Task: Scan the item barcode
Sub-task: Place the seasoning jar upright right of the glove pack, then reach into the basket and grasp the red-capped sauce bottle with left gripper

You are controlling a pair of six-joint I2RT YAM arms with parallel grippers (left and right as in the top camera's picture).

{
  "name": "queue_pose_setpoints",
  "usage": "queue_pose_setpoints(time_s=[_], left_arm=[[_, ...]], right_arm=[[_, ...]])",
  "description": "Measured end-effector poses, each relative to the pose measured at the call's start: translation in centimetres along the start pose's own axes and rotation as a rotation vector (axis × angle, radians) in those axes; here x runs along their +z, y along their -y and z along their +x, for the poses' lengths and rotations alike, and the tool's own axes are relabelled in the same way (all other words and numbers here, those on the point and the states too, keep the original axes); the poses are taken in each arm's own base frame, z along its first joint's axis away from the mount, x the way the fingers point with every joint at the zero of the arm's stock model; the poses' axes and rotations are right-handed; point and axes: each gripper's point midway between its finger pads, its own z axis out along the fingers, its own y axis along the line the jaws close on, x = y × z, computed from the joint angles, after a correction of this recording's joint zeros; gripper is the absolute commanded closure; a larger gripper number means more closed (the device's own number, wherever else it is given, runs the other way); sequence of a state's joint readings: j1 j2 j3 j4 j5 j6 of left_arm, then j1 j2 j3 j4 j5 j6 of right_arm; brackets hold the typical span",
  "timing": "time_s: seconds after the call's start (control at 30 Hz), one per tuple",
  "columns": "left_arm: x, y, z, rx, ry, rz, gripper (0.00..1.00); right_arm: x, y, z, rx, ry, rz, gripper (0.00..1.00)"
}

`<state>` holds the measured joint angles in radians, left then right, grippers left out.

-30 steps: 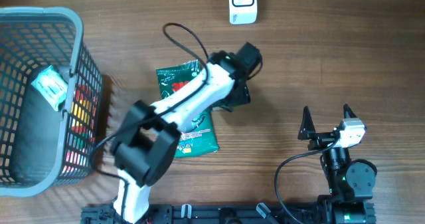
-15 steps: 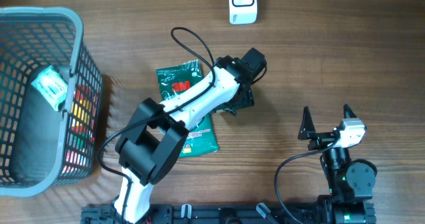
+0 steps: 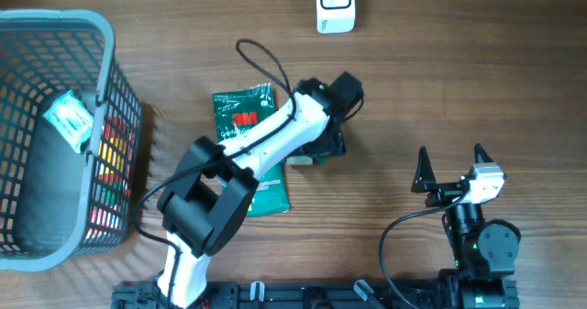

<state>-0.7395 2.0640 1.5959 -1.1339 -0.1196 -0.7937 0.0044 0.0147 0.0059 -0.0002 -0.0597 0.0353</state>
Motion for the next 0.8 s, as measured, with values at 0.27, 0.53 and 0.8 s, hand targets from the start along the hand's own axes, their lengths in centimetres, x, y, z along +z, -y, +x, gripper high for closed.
queue_pose_setpoints(time_s=[0.27,0.53,0.8], left_arm=[[-23.0,-4.3,-8.5,-0.131,0.543,0.160,0.00],[-29.4,-20.4,-10.5,-0.497,0.715,0.074,0.00],[-33.7,-37.6,-5.6,-0.876,0.835,-0.092,0.00]], right_arm=[[0.0,0.0,0.0,0.000,0.000,0.000,0.00],[0.0,0.0,0.0,0.000,0.000,0.000,0.00],[0.0,0.0,0.0,0.000,0.000,0.000,0.00]])
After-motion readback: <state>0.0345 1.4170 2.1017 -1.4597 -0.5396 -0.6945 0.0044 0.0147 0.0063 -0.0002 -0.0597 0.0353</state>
